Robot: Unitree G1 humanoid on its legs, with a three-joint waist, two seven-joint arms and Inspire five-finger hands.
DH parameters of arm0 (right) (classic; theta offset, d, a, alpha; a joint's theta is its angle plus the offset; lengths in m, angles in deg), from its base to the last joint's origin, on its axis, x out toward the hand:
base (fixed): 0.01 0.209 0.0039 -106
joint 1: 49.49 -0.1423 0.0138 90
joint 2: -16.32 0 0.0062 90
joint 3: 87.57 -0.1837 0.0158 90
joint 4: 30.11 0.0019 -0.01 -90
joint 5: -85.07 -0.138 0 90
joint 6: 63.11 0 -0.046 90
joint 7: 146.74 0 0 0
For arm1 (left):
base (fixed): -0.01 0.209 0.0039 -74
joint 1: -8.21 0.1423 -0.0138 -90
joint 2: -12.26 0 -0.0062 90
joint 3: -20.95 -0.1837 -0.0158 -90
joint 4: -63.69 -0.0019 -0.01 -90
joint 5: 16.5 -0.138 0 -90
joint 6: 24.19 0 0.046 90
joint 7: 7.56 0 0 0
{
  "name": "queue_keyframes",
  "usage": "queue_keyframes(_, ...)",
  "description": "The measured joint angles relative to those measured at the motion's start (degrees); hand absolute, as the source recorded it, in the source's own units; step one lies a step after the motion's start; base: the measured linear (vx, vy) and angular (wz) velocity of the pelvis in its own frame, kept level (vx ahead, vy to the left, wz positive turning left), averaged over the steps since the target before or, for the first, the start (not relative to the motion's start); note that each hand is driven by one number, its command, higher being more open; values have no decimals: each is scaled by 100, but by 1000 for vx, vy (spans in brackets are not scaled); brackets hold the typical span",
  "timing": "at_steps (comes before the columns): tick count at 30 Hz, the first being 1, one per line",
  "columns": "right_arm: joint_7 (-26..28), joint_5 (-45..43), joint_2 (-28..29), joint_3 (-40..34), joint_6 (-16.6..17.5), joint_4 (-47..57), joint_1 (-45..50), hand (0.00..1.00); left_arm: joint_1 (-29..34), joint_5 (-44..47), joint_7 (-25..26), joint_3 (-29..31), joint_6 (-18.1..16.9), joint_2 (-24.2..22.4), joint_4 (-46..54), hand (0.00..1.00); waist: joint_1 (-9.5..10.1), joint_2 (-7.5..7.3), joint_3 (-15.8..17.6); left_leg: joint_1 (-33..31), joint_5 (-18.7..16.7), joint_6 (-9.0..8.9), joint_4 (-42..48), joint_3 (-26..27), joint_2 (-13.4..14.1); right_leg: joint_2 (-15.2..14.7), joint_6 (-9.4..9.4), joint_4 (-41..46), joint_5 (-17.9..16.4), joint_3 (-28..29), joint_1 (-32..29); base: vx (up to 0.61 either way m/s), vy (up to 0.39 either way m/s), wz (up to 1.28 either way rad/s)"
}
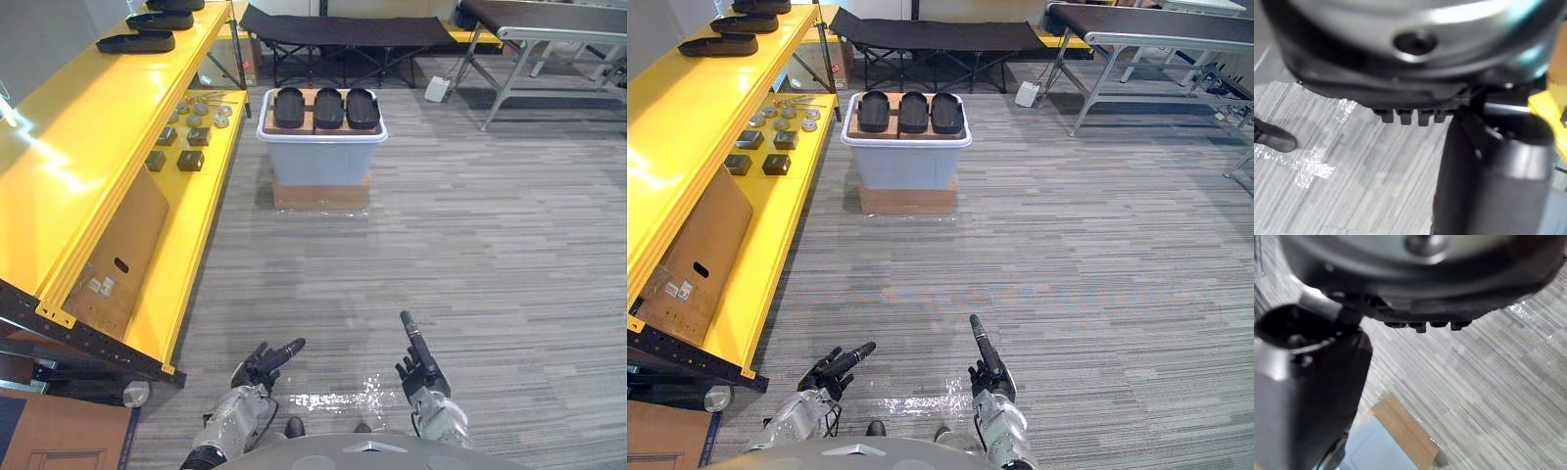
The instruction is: Walk over and take three plastic housings, then place them on the shelf
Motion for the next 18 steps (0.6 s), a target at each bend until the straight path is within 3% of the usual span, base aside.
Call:
queue_keyframes(5, -28, 321, -8, -15, 7, 54, 41, 100, 305, 236, -206, -2, 15, -5, 354, 100, 6, -93, 56, -39, -84, 35, 3, -17, -75, -95, 57, 266, -164, -43, -153, 5, 7, 3)
queue_keyframes(7, -46, 477, -20, -53, 20, 175, 105, 100, 394, 199, -302, -73, 31, -20, 765, 100, 18, -106, 76, -112, -152, 127, 3, -10, -101, -202, 121, 1097, -350, -77, -631, 16, 36, 3)
queue_keyframes(9, -105, 554, 2, -41, 21, 297, 87, 100, 396, 199, -354, -69, 29, -27, 1089, 100, 54, -122, 228, -33, -118, 163, 30, 130, -41, -343, 177, 2864, -360, -200, -1508, 12, 56, -23)
queue_keyframes(10, -104, 543, 22, -15, 32, 317, 143, 100, 382, 171, -401, -73, 32, 21, 1159, 100, 29, -144, 368, 154, -138, 226, 35, 116, -49, -447, 67, 3421, -484, -306, -1706, 68, 81, -8)
queue_keyframes(13, -101, 544, 14, -8, 33, 357, 353, 100, 367, 163, -395, -65, 52, 118, 1266, 100, -5, -217, 379, 354, -227, 211, 36, 53, 1, -358, 90, 2927, -612, -290, -1698, 114, 77, 6)
queue_keyframes(14, -80, 547, 2, -11, 33, 416, 437, 100, 294, 165, -378, -46, 113, 171, 1322, 100, -13, -193, 393, 381, -291, 178, 37, 6, 51, -245, 117, 2350, -587, -240, -1699, 115, 15, 13)
queue_keyframes(16, 5, 690, -3, -6, 30, 452, 494, 100, 166, 165, -328, 31, 190, 229, 1324, 100, -36, -138, 429, 418, -383, 152, 71, -60, 134, -94, 232, 1342, -328, -151, -1713, 164, -17, 13)
queue_keyframes(18, 76, 934, -2, 45, 29, 454, 495, 100, 172, 164, -255, 78, 263, 262, 1323, 100, 19, -157, 520, 454, -684, -6, 433, 49, 191, -95, 247, 809, 25, -143, -1703, 173, -43, -7)
